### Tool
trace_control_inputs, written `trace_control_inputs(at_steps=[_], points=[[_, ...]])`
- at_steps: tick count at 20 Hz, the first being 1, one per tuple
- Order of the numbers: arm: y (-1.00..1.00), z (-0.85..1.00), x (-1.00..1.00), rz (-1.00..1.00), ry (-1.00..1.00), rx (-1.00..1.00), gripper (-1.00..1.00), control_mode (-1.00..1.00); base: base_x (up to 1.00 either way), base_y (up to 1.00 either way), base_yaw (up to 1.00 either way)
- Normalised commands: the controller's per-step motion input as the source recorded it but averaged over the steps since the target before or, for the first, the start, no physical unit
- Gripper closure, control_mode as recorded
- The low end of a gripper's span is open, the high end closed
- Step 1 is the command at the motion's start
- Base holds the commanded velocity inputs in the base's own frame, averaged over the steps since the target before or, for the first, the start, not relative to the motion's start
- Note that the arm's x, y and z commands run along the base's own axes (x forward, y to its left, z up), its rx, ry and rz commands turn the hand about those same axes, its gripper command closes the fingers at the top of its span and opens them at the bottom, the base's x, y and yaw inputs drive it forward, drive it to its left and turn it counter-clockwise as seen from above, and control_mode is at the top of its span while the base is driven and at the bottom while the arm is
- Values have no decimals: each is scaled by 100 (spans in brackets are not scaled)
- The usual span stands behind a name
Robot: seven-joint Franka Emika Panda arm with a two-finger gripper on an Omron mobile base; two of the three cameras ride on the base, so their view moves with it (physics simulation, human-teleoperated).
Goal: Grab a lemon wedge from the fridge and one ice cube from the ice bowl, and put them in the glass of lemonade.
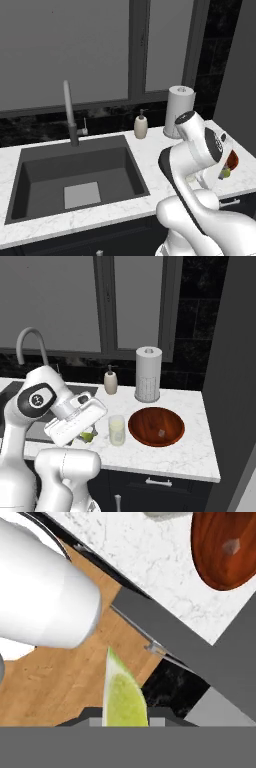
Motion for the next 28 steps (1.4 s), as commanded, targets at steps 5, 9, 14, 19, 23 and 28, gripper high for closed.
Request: trace_control_inputs(at_steps=[5,9,14,19,23,28], points=[[-20,1,36,43,36,-7,100,-100,0,0,0],[0,0,39,44,35,-2,100,-100,0,0,0],[1,0,28,32,35,-4,100,-100,0,0,0],[0,-3,0,18,35,-10,100,-100,0,0,0],[0,-17,4,19,35,-18,100,-100,0,0,0],[0,-3,7,16,29,-13,100,-100,0,0,0]])
